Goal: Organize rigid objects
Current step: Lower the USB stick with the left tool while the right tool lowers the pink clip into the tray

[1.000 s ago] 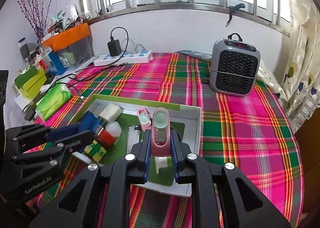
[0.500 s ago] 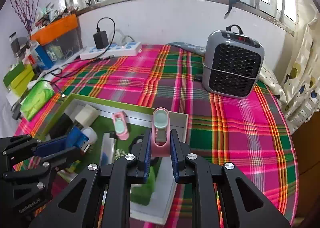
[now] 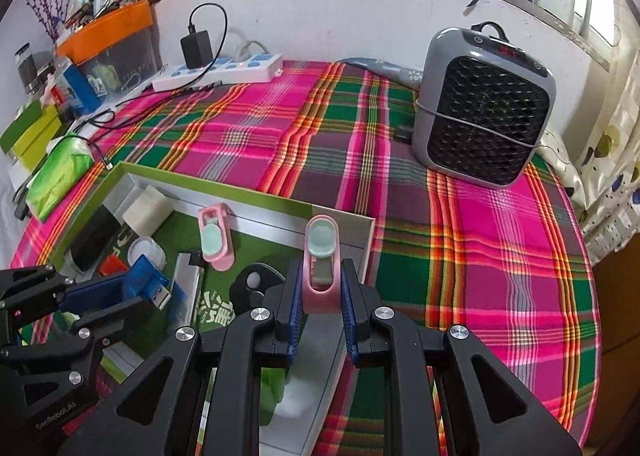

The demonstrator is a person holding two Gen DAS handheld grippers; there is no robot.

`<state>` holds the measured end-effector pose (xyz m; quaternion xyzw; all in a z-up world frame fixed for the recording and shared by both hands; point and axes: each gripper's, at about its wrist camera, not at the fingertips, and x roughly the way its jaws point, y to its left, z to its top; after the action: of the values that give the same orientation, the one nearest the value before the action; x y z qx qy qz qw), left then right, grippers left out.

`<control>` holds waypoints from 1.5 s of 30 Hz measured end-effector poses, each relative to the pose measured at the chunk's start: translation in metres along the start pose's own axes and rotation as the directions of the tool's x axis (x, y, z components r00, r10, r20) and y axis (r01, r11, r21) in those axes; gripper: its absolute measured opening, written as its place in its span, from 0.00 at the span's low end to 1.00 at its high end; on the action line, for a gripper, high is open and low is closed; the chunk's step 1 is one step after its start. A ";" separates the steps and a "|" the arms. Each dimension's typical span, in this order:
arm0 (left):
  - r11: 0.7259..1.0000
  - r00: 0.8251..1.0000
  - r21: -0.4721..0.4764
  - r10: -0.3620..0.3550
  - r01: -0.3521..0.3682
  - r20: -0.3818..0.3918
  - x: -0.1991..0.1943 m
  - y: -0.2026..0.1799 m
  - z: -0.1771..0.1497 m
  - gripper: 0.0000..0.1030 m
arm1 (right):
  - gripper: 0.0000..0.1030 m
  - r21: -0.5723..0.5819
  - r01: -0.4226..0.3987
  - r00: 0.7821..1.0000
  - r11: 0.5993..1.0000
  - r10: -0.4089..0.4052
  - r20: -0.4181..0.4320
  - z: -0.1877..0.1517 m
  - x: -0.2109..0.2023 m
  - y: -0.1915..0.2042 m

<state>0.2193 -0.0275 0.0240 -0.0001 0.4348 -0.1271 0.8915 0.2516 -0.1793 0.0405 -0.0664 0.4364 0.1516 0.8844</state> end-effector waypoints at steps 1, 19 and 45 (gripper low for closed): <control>1.000 1.000 -0.001 0.000 0.000 -0.003 0.001 0.000 0.000 0.20 | 0.18 -0.005 0.003 1.000 1.000 -0.003 -0.001 0.000 0.001 0.001; 1.000 1.000 -0.012 0.001 -0.001 -0.021 0.006 0.003 0.000 0.20 | 0.18 -0.063 0.003 1.000 0.998 -0.005 -0.029 0.005 0.011 0.009; 1.000 1.000 -0.024 0.009 -0.010 -0.008 -0.001 0.002 0.000 0.31 | 0.21 -0.040 -0.002 1.000 0.999 0.002 -0.021 -0.001 0.006 0.008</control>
<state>0.2195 -0.0256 0.0243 -0.0081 0.4396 -0.1177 0.8904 0.2519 -0.1709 0.0357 -0.0854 0.4427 0.1606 0.8781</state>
